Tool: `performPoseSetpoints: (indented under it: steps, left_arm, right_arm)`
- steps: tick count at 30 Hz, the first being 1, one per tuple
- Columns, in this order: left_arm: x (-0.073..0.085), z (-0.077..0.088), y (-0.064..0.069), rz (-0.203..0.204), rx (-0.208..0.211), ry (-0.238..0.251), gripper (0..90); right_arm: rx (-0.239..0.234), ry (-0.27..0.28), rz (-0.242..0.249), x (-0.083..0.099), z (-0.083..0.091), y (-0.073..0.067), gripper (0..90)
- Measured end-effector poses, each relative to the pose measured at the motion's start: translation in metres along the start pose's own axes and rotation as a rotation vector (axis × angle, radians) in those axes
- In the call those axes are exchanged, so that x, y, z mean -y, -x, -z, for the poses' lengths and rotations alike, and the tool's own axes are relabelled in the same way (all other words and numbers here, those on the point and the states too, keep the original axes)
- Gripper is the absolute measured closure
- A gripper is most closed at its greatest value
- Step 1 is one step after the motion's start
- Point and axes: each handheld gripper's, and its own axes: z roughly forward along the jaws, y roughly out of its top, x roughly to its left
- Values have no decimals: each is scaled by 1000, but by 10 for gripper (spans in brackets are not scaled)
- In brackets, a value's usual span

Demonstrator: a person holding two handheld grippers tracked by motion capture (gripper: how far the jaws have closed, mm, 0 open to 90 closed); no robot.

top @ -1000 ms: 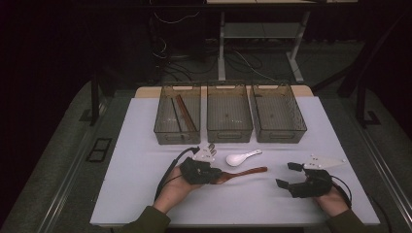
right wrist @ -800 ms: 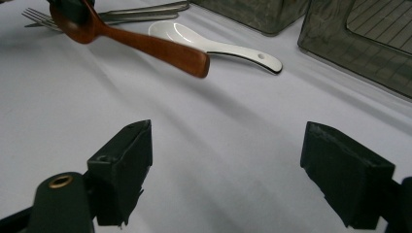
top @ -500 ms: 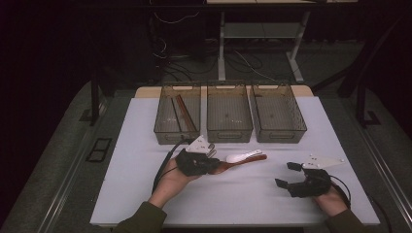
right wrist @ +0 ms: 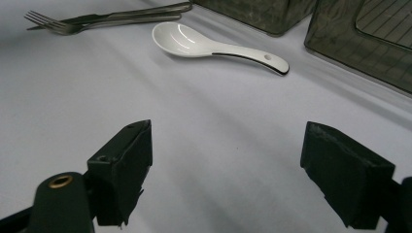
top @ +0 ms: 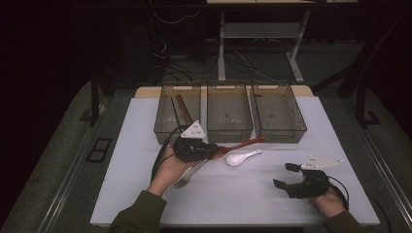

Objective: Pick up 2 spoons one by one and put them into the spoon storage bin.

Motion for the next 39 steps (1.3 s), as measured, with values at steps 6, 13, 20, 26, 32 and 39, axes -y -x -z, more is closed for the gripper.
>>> performPoseSetpoints:
  steps: [6, 13, 20, 26, 32, 39]
  left_arm:
    - [-12, 0, -8, -3, -19, 13, 819]
    - [-24, 0, -20, 9, -52, 34, 819]
    - [-35, -5, -35, 36, -94, 51, 819]
    - [-44, -10, -48, 49, -141, 43, 818]
    - [-51, -22, -57, 72, -194, 18, 818]
    - [-55, -33, -67, 101, -252, -15, 818]
  right_arm:
    - [5, -13, 2, 0, -1, -1, 189]
    - [14, -13, 11, 0, -1, 0, 188]
    - [17, -16, 12, 0, -1, 0, 189]
    - [20, -17, 13, 1, -1, 1, 189]
    - [21, -18, 14, 1, -1, 1, 188]
    - [21, -20, 16, 1, 0, 1, 189]
